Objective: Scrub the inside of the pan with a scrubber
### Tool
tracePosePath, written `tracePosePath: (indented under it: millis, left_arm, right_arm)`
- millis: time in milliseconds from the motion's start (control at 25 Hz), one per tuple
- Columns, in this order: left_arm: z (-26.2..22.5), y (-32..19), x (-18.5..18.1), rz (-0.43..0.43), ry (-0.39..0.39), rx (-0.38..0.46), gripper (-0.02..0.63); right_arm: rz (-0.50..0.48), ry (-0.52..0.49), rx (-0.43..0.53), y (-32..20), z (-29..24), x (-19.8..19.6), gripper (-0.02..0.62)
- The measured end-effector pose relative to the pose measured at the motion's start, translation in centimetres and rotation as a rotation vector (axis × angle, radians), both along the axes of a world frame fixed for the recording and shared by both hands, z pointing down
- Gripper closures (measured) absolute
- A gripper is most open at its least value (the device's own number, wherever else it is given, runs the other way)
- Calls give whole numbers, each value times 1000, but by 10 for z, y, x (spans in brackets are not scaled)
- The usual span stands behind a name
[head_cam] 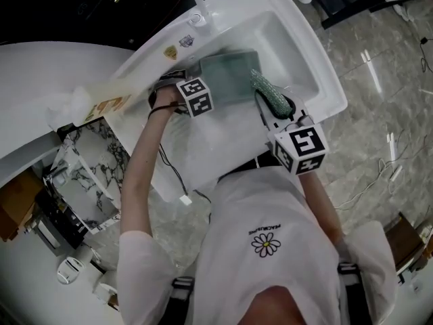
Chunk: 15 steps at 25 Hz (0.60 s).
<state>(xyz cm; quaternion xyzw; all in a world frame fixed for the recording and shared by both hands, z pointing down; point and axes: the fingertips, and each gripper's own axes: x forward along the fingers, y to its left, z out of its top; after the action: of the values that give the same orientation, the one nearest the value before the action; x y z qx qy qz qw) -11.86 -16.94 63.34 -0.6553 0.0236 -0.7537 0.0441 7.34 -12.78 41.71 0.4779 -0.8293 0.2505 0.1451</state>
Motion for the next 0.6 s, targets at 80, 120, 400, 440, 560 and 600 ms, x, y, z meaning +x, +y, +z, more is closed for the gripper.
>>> tracePosePath:
  millis: [80, 120, 400, 440, 560, 600]
  left_arm:
    - [6, -2, -1, -30, 5, 13, 419]
    - [7, -2, -2, -37, 4, 9, 420]
    - [-3, 6, -1, -25, 34, -39, 425]
    - [-8, 8, 0, -34, 43, -44, 425]
    - [-30, 17, 4, -68, 68, -43, 425]
    - [-34, 21, 3, -74, 62, -37, 425]
  right_arm:
    - [-2, -2, -1, 1, 0, 0, 531]
    - [-3, -2, -2, 2, -1, 0, 531]
    - [-4, -2, -16, 5, 3, 5, 531]
    - [-6, 0, -21, 4, 4, 6, 531]
    - [-8, 21, -65, -1, 11, 11, 531]
    - [-9, 32, -92, -4, 16, 12, 531]
